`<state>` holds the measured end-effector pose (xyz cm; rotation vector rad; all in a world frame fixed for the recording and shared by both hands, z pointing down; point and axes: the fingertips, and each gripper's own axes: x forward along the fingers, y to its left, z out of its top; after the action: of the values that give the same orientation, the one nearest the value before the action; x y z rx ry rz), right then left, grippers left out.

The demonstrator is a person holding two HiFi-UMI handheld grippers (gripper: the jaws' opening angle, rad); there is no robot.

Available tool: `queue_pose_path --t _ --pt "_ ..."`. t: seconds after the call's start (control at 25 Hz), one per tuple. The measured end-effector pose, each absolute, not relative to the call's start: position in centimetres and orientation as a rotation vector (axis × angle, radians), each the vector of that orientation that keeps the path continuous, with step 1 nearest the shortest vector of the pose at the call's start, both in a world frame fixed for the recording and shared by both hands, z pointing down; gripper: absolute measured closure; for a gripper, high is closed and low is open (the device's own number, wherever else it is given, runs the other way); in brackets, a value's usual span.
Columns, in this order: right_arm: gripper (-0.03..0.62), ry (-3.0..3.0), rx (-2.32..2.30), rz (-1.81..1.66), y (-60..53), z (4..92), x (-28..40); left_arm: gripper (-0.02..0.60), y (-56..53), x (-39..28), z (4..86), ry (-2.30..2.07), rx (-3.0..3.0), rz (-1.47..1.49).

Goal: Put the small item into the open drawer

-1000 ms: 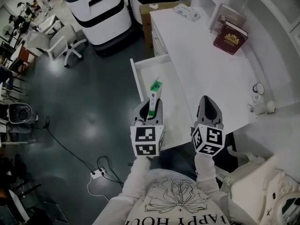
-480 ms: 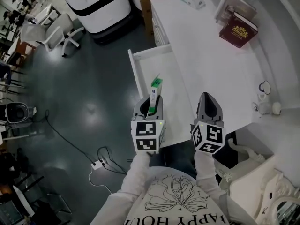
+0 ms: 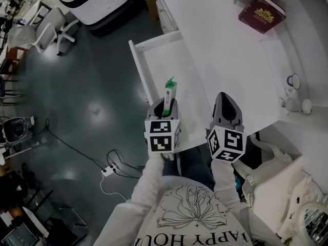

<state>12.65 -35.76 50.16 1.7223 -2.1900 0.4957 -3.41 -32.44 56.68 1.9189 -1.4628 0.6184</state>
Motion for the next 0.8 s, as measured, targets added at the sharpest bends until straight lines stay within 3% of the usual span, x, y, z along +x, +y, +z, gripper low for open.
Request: queue_pose_path --t 0.8 --pt "0.591 -2.097 1.705 0.607 -33.8 55.5 13.6 0.502 -32.1 0.4 70.2 -1.268 1.689 0.822"
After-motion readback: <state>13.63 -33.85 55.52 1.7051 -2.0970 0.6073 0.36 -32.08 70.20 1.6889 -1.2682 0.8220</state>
